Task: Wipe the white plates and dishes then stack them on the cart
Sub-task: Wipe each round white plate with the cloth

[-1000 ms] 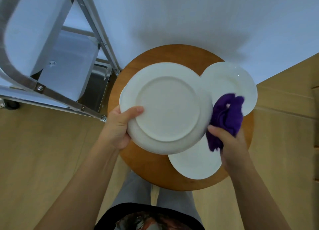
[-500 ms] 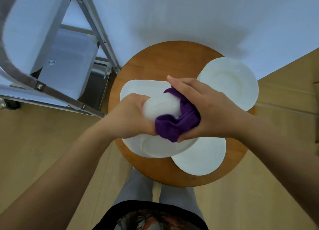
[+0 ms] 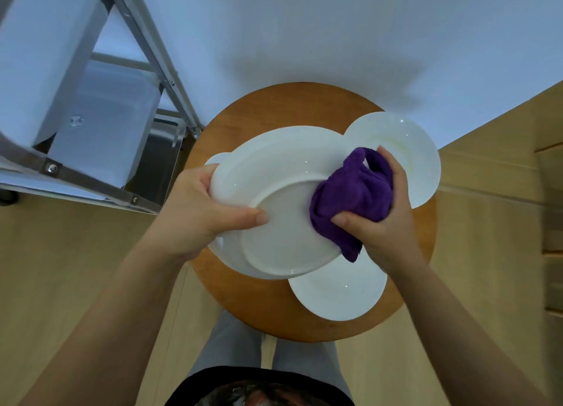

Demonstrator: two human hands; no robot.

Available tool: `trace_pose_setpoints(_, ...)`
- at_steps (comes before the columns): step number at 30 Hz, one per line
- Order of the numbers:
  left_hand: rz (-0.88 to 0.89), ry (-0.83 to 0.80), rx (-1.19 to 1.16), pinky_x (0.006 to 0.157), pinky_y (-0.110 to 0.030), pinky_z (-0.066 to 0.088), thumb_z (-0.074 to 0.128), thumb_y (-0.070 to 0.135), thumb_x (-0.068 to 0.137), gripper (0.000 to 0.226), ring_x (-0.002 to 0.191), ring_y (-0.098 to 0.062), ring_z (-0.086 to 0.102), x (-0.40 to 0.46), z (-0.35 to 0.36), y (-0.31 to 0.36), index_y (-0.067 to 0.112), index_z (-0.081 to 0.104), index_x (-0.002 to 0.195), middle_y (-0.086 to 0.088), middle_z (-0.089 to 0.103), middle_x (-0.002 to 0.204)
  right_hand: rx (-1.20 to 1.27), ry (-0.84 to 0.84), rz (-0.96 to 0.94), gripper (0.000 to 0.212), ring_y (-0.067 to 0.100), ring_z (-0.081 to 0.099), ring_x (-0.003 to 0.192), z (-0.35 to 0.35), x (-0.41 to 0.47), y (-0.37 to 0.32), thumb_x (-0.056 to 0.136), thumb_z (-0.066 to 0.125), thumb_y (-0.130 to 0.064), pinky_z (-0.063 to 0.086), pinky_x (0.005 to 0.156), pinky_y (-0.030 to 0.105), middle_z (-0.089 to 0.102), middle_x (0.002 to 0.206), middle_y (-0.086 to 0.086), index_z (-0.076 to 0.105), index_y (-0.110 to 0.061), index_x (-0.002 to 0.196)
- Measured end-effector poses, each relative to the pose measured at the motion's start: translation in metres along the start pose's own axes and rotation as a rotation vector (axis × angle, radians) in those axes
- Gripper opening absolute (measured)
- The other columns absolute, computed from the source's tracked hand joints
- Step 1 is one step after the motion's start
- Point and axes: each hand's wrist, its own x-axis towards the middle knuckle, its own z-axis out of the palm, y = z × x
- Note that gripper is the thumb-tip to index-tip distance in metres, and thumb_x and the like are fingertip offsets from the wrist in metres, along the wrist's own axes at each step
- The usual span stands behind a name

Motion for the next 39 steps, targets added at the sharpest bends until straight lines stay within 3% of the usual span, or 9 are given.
trace_pose_setpoints(6, -0.064, 0.047, -0.255, 0.063, -0.03, 0.058, 0.083, 0.021, 0.046, 0.052, 0.095, -0.02, 0.069, 0.0, 0.009, -0.018, 0.032, 0.07, 0.095, 0.004, 0.072, 0.099, 0.099, 0.276, 0.109, 0.088, 0.002, 0.054, 0.109, 0.018, -0.017, 0.013, 0.049, 0.076, -0.053, 0.052, 0.072, 0.015, 0.051, 0.123, -0.022, 0.037, -0.044, 0.128)
trace_pose_setpoints(12, -0.106, 0.289, -0.549, 0.065, -0.03, 0.057, 0.082, 0.003, 0.044, 0.062, 0.091, -0.019, 0.07, 0.006, 0.04, -0.028, 0.017, 0.064, 0.101, 0.0, 0.074, 0.096, 0.347, 0.469, 0.328, 0.095, 0.012, 0.061, 0.106, 0.049, -0.033, 0.03, 0.051, 0.076, -0.06, 0.054, 0.07, 0.019, 0.06, 0.121, -0.006, 0.042, -0.029, 0.134)
trace_pose_setpoints(14, -0.085, 0.276, -0.52, 0.066, -0.028, 0.057, 0.086, 0.009, 0.046, 0.055, 0.091, -0.019, 0.07, 0.003, 0.046, -0.026, 0.02, 0.069, 0.096, 0.0, 0.074, 0.095, 0.399, 0.429, 0.325, 0.086, 0.016, 0.064, 0.101, 0.034, -0.026, 0.03, 0.057, 0.076, -0.049, 0.054, 0.071, 0.023, 0.063, 0.117, 0.001, 0.046, -0.02, 0.132)
trace_pose_setpoints(17, -0.17, -0.019, -0.516, 0.071, -0.032, 0.057, 0.091, 0.04, 0.041, 0.062, 0.095, -0.022, 0.069, -0.004, 0.036, -0.015, 0.027, 0.073, 0.099, -0.002, 0.073, 0.101, 0.347, 0.238, 0.314, 0.077, 0.022, 0.065, 0.094, -0.007, -0.013, 0.023, 0.062, 0.075, -0.037, 0.054, 0.069, 0.027, 0.064, 0.108, 0.008, 0.049, -0.005, 0.127)
trace_pose_setpoints(21, -0.437, -0.158, -0.678, 0.066, -0.039, 0.058, 0.093, 0.037, 0.038, 0.079, 0.092, -0.028, 0.07, -0.002, 0.023, -0.004, 0.021, 0.067, 0.111, -0.009, 0.071, 0.106, 0.152, -0.026, 0.352, 0.078, 0.024, 0.067, 0.095, -0.033, 0.003, 0.011, 0.055, 0.077, -0.046, 0.054, 0.071, 0.031, 0.068, 0.108, 0.007, 0.054, -0.012, 0.121)
trace_pose_setpoints(25, -0.415, -0.119, -0.595, 0.063, -0.033, 0.058, 0.075, 0.042, 0.065, 0.04, 0.089, -0.023, 0.071, -0.001, 0.04, 0.007, 0.028, 0.07, 0.102, -0.004, 0.073, 0.101, 0.187, 0.119, 0.394, 0.05, 0.021, 0.069, 0.093, -0.026, -0.003, 0.014, 0.066, 0.072, -0.047, 0.055, 0.071, 0.031, 0.071, 0.101, -0.001, 0.061, -0.024, 0.11)
trace_pose_setpoints(29, -0.376, -0.087, -0.602, 0.066, -0.032, 0.059, 0.061, 0.037, 0.067, 0.042, 0.089, -0.021, 0.071, -0.01, 0.05, 0.003, 0.027, 0.062, 0.108, -0.002, 0.074, 0.099, 0.198, 0.28, 0.44, 0.049, 0.023, 0.068, 0.093, -0.013, -0.024, 0.023, 0.067, 0.071, -0.048, 0.055, 0.076, 0.038, 0.071, 0.101, 0.003, 0.063, -0.022, 0.108)
trace_pose_setpoints(34, -0.293, 0.102, -0.616, 0.063, -0.028, 0.058, 0.06, 0.033, 0.07, 0.024, 0.085, -0.013, 0.071, -0.016, 0.073, -0.014, 0.037, 0.067, 0.092, 0.008, 0.074, 0.092, 0.17, 0.43, 0.524, 0.053, 0.022, 0.065, 0.096, 0.016, -0.041, 0.025, 0.071, 0.068, -0.049, 0.054, 0.082, 0.04, 0.069, 0.1, -0.001, 0.06, -0.021, 0.114)
trace_pose_setpoints(39, -0.239, 0.26, -0.392, 0.06, -0.018, 0.055, 0.061, 0.051, 0.055, 0.036, 0.078, 0.007, 0.065, -0.017, 0.089, -0.02, 0.046, 0.051, 0.09, 0.031, 0.067, 0.079, 0.203, 0.528, 0.537, 0.064, 0.015, 0.058, 0.106, 0.049, -0.053, 0.013, 0.079, 0.061, -0.054, 0.051, 0.091, 0.034, 0.06, 0.118, -0.005, 0.045, -0.025, 0.134)
